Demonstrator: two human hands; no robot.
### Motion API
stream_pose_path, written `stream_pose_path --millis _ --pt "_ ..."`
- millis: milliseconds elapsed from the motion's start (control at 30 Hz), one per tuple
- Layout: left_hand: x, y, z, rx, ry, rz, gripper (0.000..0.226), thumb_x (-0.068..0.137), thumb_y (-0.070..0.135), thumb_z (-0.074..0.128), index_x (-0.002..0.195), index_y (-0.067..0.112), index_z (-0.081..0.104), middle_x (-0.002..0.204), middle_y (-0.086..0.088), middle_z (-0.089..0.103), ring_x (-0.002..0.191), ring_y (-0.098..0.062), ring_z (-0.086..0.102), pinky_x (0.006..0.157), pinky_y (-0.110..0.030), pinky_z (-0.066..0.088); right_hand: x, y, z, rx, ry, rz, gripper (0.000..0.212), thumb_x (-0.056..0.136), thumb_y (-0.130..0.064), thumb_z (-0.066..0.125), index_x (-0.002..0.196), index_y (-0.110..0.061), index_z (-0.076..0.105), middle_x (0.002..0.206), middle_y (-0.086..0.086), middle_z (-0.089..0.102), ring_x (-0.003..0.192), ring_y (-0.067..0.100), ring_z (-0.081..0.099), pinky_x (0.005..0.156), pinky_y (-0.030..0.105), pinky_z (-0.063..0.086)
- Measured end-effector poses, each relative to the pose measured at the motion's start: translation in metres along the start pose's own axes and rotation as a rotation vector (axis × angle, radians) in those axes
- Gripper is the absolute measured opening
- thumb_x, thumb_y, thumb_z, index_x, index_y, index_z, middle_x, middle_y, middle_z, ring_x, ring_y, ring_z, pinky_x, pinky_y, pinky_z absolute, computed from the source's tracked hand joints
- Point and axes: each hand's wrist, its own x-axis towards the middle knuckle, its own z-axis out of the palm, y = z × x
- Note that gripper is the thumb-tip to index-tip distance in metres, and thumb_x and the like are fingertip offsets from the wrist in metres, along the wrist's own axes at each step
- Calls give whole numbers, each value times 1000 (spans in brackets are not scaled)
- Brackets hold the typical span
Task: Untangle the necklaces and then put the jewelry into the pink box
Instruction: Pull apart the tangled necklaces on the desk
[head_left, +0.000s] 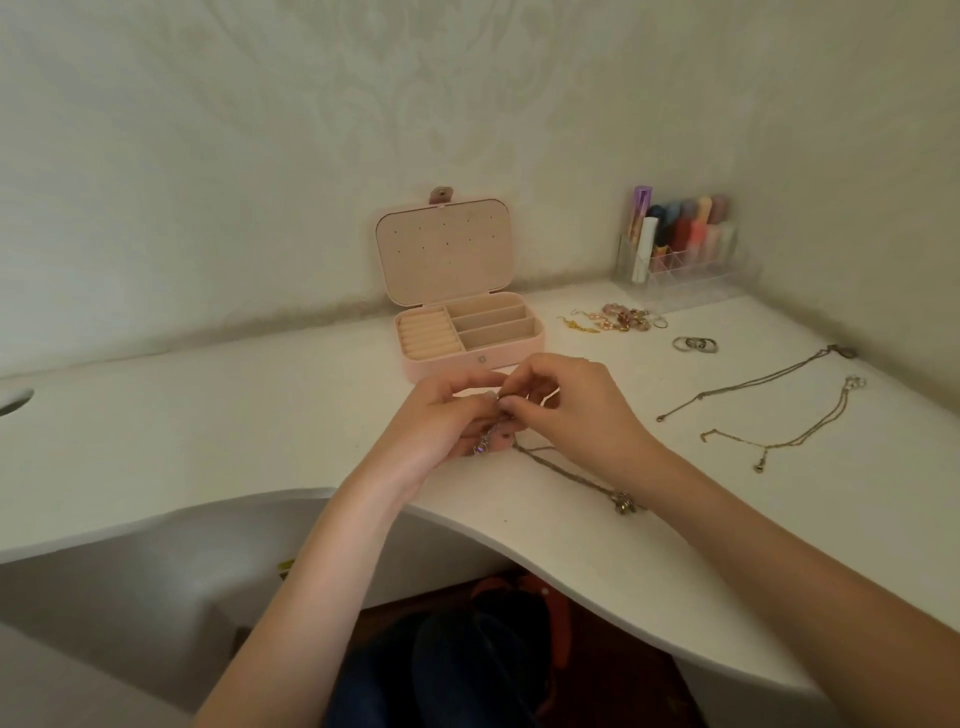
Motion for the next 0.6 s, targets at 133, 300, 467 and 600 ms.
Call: stream_pose_path --millis 133,300,467,600 --pt "3 -7 1 130 66 72 16 89 8 62 100 16 68 81 -11 74 56 -6 53 53 -17 38 3 2 -7 385 13 253 2 84 -10 69 84 -8 68 77 5 71 69 11 66 64 19 53" --pt "6 -12 8 162 147 180 10 86 11 67 96 8 66 67 -1 72 49 3 54 51 -9 38 6 -1 -11 855 -33 504 8 87 0 61 89 -7 60 69 5 59 59 11 53 58 19 50" --pt "7 -16 11 188 153 262 3 86 13 67 84 12 65 60 0 67 53 -2 57 59 -14 41 8 -1 -12 1116 -137 665 18 89 2 48 96 -14 56 71 3 52 54 10 46 53 21 44" --pt "9 -18 12 219 174 324 12 87 14 67 76 21 63 49 10 54 51 -6 48 57 -22 37 7 -1 -12 1107 -185 652 21 89 3 44 95 -14 56 72 4 54 52 9 46 54 23 44"
